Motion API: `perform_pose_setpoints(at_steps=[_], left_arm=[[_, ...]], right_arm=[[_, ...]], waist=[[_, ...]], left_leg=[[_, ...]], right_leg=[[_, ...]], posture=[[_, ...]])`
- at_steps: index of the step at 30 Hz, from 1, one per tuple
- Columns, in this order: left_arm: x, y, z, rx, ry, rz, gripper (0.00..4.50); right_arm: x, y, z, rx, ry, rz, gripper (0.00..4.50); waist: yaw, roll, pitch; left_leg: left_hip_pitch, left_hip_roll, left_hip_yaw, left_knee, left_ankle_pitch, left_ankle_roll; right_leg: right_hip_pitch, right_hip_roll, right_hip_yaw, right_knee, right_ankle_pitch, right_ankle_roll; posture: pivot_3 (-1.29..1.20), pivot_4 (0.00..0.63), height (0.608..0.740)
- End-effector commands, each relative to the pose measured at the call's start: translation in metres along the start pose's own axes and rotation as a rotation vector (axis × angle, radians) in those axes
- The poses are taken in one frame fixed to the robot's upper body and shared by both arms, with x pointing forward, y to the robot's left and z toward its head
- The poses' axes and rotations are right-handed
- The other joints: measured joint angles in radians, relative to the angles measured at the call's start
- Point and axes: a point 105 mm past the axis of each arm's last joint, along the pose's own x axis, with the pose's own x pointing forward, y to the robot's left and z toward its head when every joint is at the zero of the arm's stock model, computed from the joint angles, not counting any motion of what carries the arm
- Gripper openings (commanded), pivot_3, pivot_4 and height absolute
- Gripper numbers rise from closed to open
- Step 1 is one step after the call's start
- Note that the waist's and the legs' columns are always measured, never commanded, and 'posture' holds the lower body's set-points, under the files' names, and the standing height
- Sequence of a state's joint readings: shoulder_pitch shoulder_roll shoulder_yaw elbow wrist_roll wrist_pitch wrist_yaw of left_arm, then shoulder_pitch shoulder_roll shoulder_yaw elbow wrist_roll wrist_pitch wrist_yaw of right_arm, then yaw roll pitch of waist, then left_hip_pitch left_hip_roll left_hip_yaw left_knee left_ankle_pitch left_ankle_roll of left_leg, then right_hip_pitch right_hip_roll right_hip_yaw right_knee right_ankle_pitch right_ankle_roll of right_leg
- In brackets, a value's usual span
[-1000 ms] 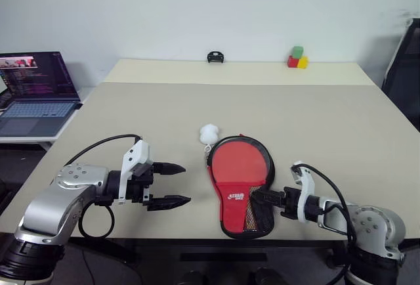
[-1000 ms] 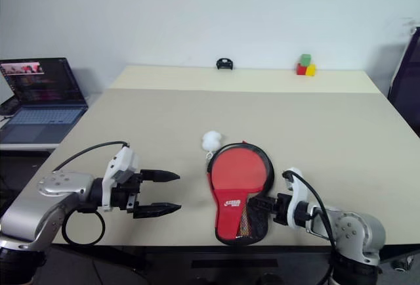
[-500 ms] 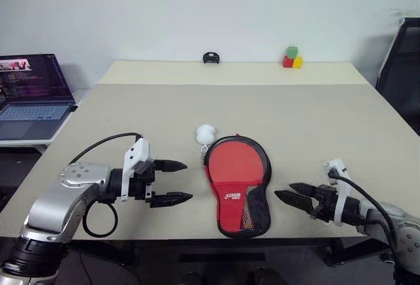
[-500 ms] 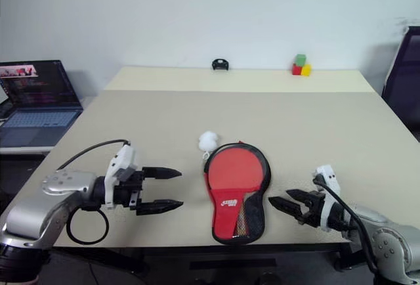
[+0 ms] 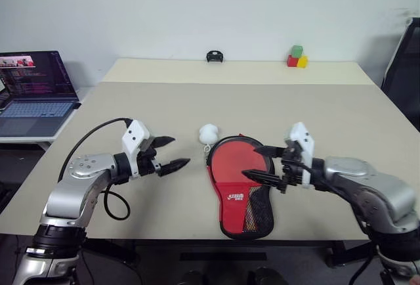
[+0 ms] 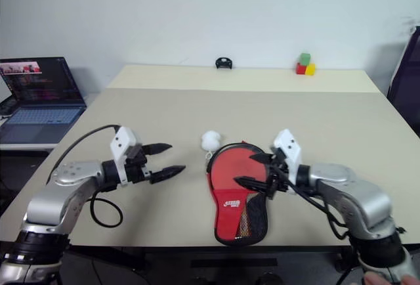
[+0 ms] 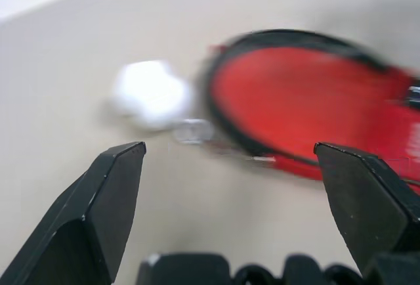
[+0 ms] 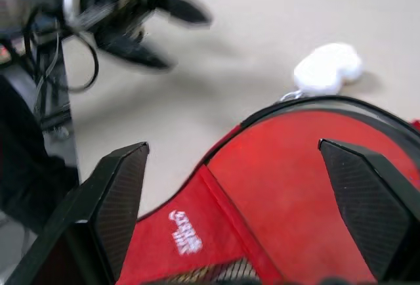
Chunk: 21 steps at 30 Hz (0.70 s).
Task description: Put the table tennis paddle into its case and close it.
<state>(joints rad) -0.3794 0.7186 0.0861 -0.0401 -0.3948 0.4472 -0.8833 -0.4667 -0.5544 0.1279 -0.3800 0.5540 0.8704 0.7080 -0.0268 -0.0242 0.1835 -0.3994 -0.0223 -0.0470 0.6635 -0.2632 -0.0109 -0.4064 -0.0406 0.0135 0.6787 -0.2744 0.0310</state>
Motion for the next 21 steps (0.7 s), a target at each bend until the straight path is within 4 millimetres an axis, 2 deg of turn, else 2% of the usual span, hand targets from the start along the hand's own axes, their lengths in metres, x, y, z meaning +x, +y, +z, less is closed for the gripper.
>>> perform_pose_setpoints(at_steps=[1,5,9,14,21], left_arm=[[-0.002,0.012,0.015,0.026,-0.052,0.077,4.5],[0.003,0.013,0.018,-0.046,-0.066,0.082,4.5],[0.017,0.022,0.017,-0.112,-0.036,0.129,4.5],[0.031,0.031,0.02,-0.138,-0.026,0.136,4.5],[0.074,0.043,0.018,-0.135,0.048,0.137,4.5]], right_arm=[[0.017,-0.011,-0.001,-0.075,0.005,-0.03,4.48],[0.032,-0.023,-0.015,-0.095,0.037,-0.064,4.48],[0.032,-0.037,-0.021,-0.092,0.038,-0.152,4.48],[0.03,-0.036,-0.027,-0.064,0.033,-0.168,4.48],[0.035,-0.031,-0.027,-0.047,0.013,-0.183,4.48]], waist=[[0.0,0.0,0.0],[0.001,0.0,0.0],[0.001,0.0,0.0],[-0.001,0.0,0.0],[-0.001,0.0,0.0]], left_leg=[[0.0,0.0,0.0,0.0,0.0,0.0],[-0.001,0.0,0.0,0.0,0.0,0.0],[0.0,0.0,-0.001,0.001,0.0,0.0],[0.0,0.0,0.0,0.001,0.0,0.0],[0.0,0.0,0.0,0.001,0.0,0.0]], right_leg=[[-0.001,0.0,0.0,0.0,0.0,0.0],[-0.001,0.0,0.0,0.0,0.0,0.0],[-0.001,0.0,0.0,0.001,0.0,0.0],[-0.001,0.0,0.0,0.002,0.0,0.0],[-0.001,0.001,-0.001,0.002,0.0,0.0]], posture=[[0.0,0.15,0.74],[0.0,0.15,0.74],[0.0,0.15,0.74],[0.0,0.15,0.74],[0.0,0.15,0.74]])
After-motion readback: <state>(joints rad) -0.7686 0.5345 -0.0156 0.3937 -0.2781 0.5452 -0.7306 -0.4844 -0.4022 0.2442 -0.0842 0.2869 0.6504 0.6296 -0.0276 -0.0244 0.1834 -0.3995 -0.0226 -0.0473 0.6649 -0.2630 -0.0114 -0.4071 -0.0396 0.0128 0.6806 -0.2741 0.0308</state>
